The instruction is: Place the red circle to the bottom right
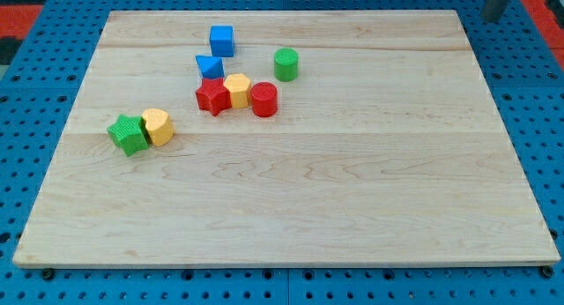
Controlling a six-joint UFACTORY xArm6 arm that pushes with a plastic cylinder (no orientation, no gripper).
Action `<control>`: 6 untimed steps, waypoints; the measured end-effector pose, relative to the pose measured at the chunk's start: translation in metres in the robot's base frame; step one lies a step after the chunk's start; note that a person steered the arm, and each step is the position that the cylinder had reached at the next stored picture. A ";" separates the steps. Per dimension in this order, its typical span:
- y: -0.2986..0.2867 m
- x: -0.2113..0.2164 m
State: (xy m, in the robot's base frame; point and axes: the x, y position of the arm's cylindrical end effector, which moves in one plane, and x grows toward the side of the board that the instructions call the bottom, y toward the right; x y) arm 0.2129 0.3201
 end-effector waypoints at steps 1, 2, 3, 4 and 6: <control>-0.088 0.011; -0.168 0.043; -0.168 0.043; -0.168 0.043; -0.166 0.043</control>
State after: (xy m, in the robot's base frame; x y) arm 0.2558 0.1539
